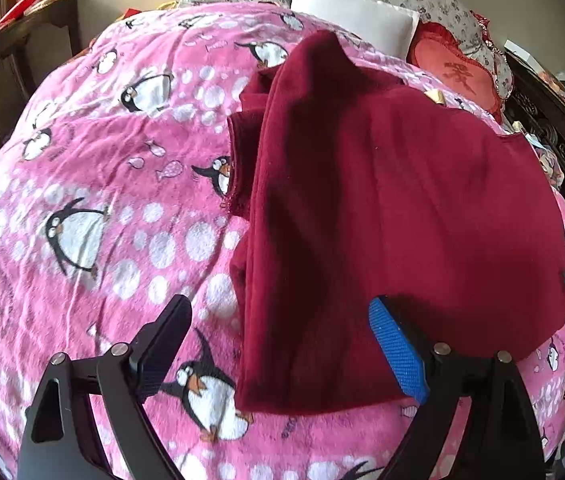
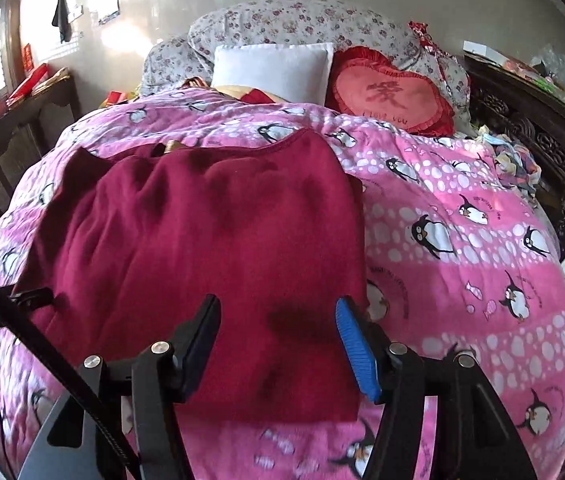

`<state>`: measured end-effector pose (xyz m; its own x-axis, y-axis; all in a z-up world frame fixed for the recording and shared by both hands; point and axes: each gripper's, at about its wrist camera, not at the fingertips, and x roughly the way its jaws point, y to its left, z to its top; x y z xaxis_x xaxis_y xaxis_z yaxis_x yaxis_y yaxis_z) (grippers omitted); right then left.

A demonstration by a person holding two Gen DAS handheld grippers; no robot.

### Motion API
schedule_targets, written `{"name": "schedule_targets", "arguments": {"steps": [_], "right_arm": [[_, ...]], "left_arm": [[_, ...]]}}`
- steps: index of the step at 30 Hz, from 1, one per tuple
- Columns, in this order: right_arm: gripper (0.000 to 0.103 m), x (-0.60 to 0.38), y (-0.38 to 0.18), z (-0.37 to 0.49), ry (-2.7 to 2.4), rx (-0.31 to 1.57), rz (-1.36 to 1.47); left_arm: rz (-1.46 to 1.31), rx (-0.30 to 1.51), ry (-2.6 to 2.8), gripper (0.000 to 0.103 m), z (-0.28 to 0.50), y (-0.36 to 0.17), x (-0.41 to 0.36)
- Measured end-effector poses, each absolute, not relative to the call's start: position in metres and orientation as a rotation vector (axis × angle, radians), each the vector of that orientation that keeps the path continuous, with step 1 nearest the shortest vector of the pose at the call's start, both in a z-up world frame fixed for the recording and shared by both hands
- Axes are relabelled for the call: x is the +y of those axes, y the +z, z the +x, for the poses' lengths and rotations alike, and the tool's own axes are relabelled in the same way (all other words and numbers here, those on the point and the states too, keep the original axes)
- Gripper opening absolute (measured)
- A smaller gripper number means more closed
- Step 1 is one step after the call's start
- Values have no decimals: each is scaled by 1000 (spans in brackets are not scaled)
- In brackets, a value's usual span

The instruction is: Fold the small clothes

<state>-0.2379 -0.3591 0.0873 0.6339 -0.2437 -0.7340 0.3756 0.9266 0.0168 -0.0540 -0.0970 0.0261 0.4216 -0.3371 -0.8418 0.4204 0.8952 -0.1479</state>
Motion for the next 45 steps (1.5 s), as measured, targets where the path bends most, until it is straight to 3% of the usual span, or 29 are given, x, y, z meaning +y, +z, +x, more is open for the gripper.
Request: {"name": "schedule_targets", "arguments": {"steps": [12,17,22,32,45], "right_arm": [[68,-354,42,-246,-363,881,261],[68,-349,59,-256,-359,824,297],[85,-342,77,-252,-331,737,363],[85,-316,84,-193,-332,727,375],[86,-293,64,-156,-364,716,251]], "left_arm": [[138,958,-429,90,-76,28,-95],[135,968,-416,90,-72,18,-98],[133,941,-418,91,-71,13,-99],[88,897,-456,101,-65,6,-90],[48,892,-489,103,-59,1,-85]]}}
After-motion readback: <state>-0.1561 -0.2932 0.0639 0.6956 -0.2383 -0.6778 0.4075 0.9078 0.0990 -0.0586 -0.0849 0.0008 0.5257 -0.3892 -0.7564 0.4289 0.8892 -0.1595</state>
